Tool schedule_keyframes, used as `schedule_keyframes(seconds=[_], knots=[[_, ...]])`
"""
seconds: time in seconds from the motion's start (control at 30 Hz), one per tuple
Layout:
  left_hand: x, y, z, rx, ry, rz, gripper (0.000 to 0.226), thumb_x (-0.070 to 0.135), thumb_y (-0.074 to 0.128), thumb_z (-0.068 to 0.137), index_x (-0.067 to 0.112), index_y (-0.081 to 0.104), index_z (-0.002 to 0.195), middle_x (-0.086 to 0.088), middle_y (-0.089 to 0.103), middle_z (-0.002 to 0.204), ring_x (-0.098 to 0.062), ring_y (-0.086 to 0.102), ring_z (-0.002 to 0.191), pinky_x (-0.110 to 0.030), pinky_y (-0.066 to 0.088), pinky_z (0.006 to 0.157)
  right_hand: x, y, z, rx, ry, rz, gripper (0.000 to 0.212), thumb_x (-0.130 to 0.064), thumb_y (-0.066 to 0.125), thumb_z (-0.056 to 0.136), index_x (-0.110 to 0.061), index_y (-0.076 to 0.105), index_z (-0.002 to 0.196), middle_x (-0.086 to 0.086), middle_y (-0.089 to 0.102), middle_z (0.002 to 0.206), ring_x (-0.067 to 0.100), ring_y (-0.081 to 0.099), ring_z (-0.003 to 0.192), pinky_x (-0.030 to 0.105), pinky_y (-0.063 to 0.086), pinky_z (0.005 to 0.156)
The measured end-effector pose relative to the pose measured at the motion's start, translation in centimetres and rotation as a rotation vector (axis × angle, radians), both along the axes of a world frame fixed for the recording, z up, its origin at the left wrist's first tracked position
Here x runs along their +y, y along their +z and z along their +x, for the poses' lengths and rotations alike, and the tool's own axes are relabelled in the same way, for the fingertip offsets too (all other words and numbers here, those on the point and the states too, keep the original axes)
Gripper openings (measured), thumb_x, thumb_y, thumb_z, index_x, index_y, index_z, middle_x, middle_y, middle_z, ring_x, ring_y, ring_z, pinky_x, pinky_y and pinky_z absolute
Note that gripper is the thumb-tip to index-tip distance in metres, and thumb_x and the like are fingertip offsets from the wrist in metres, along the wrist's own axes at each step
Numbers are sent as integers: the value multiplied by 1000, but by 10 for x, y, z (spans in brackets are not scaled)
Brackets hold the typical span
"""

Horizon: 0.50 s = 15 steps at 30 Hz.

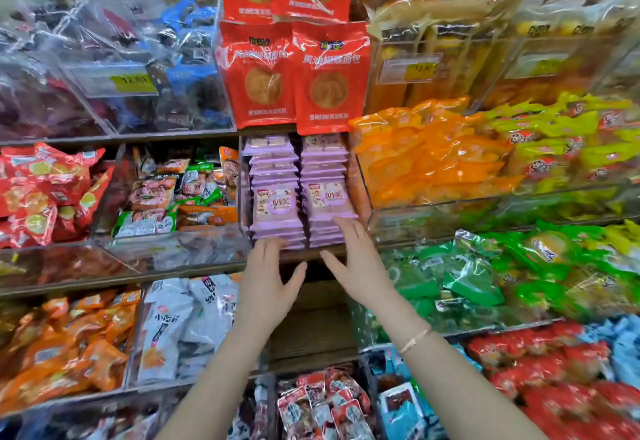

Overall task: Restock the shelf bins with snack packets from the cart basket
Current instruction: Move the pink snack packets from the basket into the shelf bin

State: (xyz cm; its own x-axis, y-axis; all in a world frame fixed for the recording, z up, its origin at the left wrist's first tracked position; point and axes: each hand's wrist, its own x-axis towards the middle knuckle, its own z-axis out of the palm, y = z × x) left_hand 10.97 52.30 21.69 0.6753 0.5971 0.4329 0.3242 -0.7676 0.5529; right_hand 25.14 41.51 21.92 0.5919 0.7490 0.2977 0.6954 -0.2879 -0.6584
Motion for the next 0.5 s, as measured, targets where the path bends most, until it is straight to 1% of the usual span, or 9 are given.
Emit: schedule_keyframes(seconds=[0.07,0.1,0.17,0.23,0.27,0.33,0.4,0.47,0.5], knots=[[-29,-23,-31,-3,46,-219,24,29,68,85,24,52,102,7,54,97,-7,54,90,-25,44,72,-36,-22,-18,147,-25,-33,49,-40,53,91,-23,41,136,-12,45,129,-1,40,117,16,33,97],[-42,-35,-45,22,59,-344,19,27,68,85,25,52,95,7,56,92,-5,56,84,-23,46,69,-54,-36,-26,213,-48,-50,43,-37,56,91,-21,48,130,-10,52,121,0,47,110,16,37,92],[-67,-62,-75,107,79,-555,17,17,69,85,22,53,84,5,59,79,-3,58,72,-11,44,64,-91,-66,-43,379,-105,-105,29,-27,60,90,-16,57,117,-6,60,105,8,57,99,20,44,86],[-90,-87,-105,285,73,-726,15,10,67,86,17,55,80,2,58,72,-11,57,70,-11,38,60,-126,-98,-62,555,-137,-266,19,-23,60,90,-16,61,109,0,64,100,16,61,97,26,46,85],[-101,-97,-120,391,52,-787,13,11,65,87,15,56,80,0,60,75,-15,57,75,-16,38,64,-143,-113,-73,614,-130,-378,15,-22,59,91,-18,62,105,3,66,101,20,62,99,27,44,84],[-121,-116,-149,587,0,-790,13,15,63,90,15,55,80,-2,61,80,-17,57,80,-25,39,70,-177,-142,-97,691,-88,-543,14,-20,58,91,-13,65,101,10,67,105,21,62,102,28,43,84],[-141,-127,-176,709,-43,-760,18,18,60,92,18,52,76,1,56,74,-12,54,71,-23,37,67,-209,-164,-123,746,-66,-627,20,-19,60,90,-3,66,100,15,67,104,20,62,98,26,41,81],[-160,-137,-200,777,-76,-788,22,16,59,93,14,54,71,0,54,73,-5,49,65,-19,36,64,-239,-176,-148,777,-71,-729,22,-22,58,91,-3,66,100,14,67,107,16,60,97,25,39,78],[-168,-142,-211,814,-93,-797,24,17,58,94,10,55,71,-1,53,76,-7,48,66,-22,36,66,-253,-182,-160,787,-64,-781,20,-21,55,92,-5,66,97,15,67,109,16,60,99,26,39,78]])
